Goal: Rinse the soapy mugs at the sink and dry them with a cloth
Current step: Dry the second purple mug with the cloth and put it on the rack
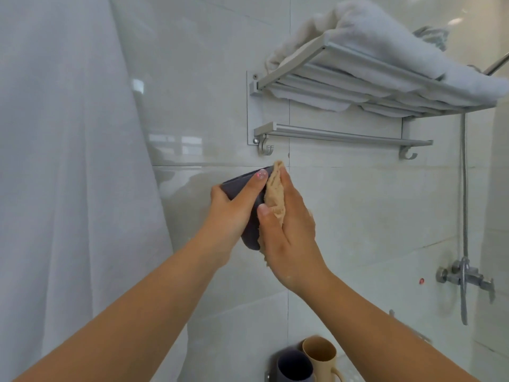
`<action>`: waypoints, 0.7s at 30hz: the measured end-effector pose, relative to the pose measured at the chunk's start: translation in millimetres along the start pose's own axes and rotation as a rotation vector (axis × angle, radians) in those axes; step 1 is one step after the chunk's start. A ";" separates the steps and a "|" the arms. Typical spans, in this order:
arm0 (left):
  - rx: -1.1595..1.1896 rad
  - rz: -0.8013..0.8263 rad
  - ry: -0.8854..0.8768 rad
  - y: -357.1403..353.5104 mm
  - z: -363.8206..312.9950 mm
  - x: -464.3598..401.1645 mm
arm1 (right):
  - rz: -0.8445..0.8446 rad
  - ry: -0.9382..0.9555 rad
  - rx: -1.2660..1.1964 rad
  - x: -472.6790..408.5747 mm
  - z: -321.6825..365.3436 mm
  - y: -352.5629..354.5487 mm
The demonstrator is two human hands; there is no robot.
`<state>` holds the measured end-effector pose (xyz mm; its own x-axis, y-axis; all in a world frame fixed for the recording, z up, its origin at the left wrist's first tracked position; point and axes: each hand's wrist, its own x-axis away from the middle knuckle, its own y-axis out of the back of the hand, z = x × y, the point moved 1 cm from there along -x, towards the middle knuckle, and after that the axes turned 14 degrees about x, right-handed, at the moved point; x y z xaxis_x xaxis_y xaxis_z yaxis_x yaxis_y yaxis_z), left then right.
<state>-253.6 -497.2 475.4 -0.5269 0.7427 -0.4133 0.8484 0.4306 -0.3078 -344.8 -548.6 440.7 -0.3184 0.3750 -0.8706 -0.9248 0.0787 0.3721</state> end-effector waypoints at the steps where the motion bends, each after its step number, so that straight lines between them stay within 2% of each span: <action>1: -0.015 0.051 -0.045 0.9 0.2 -1.2 | -0.023 0.034 0.109 1.1 1.5 0.6; 4: -0.021 0.134 -0.093 4.2 1.4 0.6 | -0.006 0.123 0.263 -0.4 10.5 6.0; 8: -0.057 0.148 -0.208 10.1 -1.3 1.0 | 0.053 0.144 0.129 -15.7 16.2 8.9; 10: -0.019 0.148 -0.227 12.1 -3.6 2.6 | 0.090 0.025 -0.072 -28.6 19.5 14.9; 13: 0.042 0.149 -0.201 13.5 -4.7 2.0 | 0.203 -0.266 -0.417 -39.9 20.9 23.6; 15: 0.068 0.124 -0.170 14.3 -3.8 -0.8 | 0.249 -0.384 -0.536 -38.0 17.9 22.3; 18: 0.100 0.030 -0.158 13.5 -4.8 -2.8 | 0.260 -0.464 -0.527 -27.0 18.5 12.3; 21: 0.069 -0.032 -0.195 14.8 -2.4 -8.9 | 0.140 -0.355 -0.379 -14.8 20.9 -1.0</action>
<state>-236.3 -496.2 476.6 -0.5586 0.6131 -0.5586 0.8294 0.4108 -0.3786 -334.7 -534.9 459.9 -0.4149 0.6525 -0.6341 -0.9097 -0.3089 0.2774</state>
